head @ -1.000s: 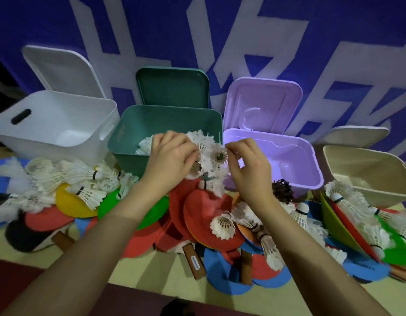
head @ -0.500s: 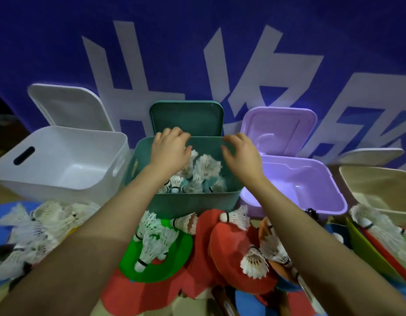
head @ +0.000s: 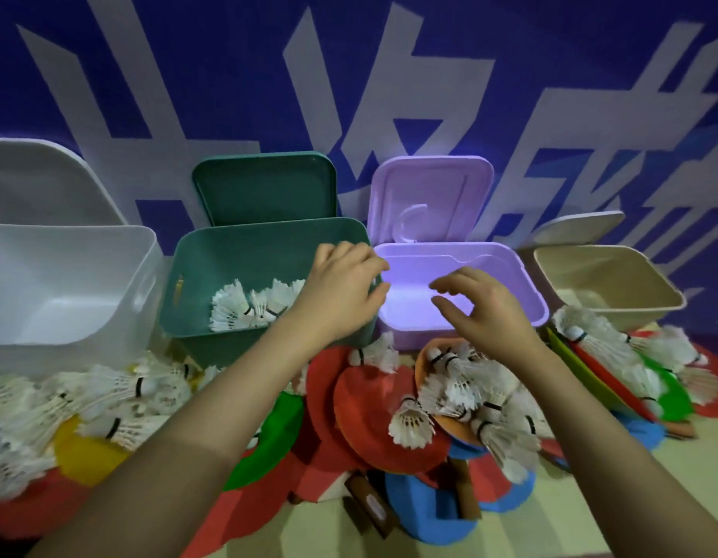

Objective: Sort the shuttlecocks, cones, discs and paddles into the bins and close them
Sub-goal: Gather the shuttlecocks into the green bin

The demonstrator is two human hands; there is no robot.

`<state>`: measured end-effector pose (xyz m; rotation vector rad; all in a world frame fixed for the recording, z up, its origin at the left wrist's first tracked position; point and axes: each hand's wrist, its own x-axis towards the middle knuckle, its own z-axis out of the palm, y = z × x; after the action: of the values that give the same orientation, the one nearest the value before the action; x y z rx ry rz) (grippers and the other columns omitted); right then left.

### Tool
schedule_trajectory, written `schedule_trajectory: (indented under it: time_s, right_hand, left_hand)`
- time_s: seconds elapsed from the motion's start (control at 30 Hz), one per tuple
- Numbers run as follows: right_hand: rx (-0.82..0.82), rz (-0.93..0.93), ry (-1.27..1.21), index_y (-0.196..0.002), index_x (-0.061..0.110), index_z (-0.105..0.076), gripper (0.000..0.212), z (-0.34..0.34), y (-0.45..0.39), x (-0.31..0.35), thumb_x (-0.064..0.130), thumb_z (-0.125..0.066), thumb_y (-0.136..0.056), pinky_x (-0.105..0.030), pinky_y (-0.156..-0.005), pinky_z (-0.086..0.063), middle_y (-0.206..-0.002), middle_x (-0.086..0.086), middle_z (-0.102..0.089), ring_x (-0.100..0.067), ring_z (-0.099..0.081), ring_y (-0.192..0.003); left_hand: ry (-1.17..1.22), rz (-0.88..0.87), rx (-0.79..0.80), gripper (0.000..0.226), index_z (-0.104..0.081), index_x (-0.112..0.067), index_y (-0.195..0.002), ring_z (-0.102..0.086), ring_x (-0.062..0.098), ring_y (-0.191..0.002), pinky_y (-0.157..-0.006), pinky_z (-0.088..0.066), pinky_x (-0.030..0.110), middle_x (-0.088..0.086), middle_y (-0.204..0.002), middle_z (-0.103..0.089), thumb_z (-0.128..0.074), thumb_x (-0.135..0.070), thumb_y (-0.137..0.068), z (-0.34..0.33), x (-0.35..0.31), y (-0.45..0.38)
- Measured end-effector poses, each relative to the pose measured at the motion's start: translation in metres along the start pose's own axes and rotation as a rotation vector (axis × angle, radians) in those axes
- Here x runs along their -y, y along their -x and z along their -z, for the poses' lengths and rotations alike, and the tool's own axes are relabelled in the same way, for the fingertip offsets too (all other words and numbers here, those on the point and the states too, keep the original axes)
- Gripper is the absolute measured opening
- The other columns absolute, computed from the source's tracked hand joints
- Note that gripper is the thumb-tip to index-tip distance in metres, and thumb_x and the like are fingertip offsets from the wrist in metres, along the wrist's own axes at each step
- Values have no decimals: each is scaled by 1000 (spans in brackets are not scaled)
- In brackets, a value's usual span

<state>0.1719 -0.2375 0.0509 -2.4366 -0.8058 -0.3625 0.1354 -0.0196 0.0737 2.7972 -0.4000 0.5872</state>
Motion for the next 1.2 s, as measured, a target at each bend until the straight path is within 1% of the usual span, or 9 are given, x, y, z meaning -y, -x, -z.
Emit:
schedule_trajectory:
  time_s: [0.13, 0.23, 0.4, 0.5, 0.6, 0.77, 0.93, 1.07, 1.2]
  right_hand:
    - [192, -53, 78, -103, 17, -68, 31, 10, 33, -37, 38, -60, -82, -42, -79, -46, -92, 2, -65, -26, -60, -88]
    - [315, -48, 210, -109, 22, -65, 37, 5, 59, -57, 48, -59, -82, -35, -84, -28, -99, 4, -64, -22, -57, -99]
    - [293, 37, 84, -102, 31, -64, 46, -7, 79, -70, 65, -46, -78, -33, -77, -20, -97, 13, -64, -15, -57, -94]
    - [289, 125, 75, -97, 28, -65, 42, -10, 81, -73, 60, -45, -79, -35, -81, -21, -99, 13, -64, -14, -57, -90]
    - [87, 184, 115, -85, 21, -69, 28, -14, 84, -75, 36, -46, -84, -34, -75, -23, -88, 6, -68, -21, -63, -78]
    - [-240, 63, 43, -86, 14, -67, 20, -5, 82, -67, 24, -50, -87, -32, -74, -29, -79, 2, -65, -20, -60, -73]
    - [-307, 47, -28, -93, 9, -63, 9, 2, 81, -61, 13, -57, -87, -34, -71, -35, -76, -1, -65, -22, -59, -66]
    - [-338, 106, -57, -94, 10, -64, 12, 6, 70, -52, 15, -55, -88, -32, -69, -35, -79, 0, -66, -22, -60, -67]
    - [-357, 153, -156, -98, 10, -64, 14, 7, 44, -25, 15, -56, -88, -34, -70, -41, -86, 1, -67, -21, -61, -73]
  left_hand:
    - [73, 51, 184, 34, -62, -21, -116, -46, 22, -113, -89, -18, 31, -2, -116, -58, -50, -39, -89, -35, -37, 14]
    - [113, 100, 282, 38, -61, -23, -114, -44, 20, -113, -88, -18, 32, -3, -113, -56, -48, -48, -89, -62, -63, 29]
    - [61, 193, 505, 56, -50, -25, -125, -35, 20, -118, -94, -20, 36, -2, -119, -49, -56, -58, -80, -100, -92, 49]
    - [45, 253, 531, 59, -47, -22, -127, -32, 21, -121, -94, -20, 36, -2, -127, -44, -61, -53, -79, -110, -100, 61]
    - [69, 322, 467, 45, -52, -21, -119, -35, 19, -118, -89, -21, 33, -2, -121, -47, -57, -49, -84, -115, -109, 71]
    - [152, 419, 291, 25, -65, -17, -97, -43, 18, -108, -75, -16, 29, -5, -94, -51, -56, -38, -89, -128, -123, 77]
    - [189, 465, 110, 15, -63, -11, -79, -50, 23, -99, -71, -15, 27, -1, -85, -55, -61, -25, -85, -126, -127, 71]
    - [109, 349, -38, 31, -62, -14, -76, -52, 22, -87, -74, -18, 27, -2, -81, -57, -42, -37, -81, -89, -114, 66]
    - [-49, 263, -244, 24, -61, -13, -75, -48, 19, -86, -78, -21, 28, 1, -83, -59, -46, -31, -83, -36, -87, 53]
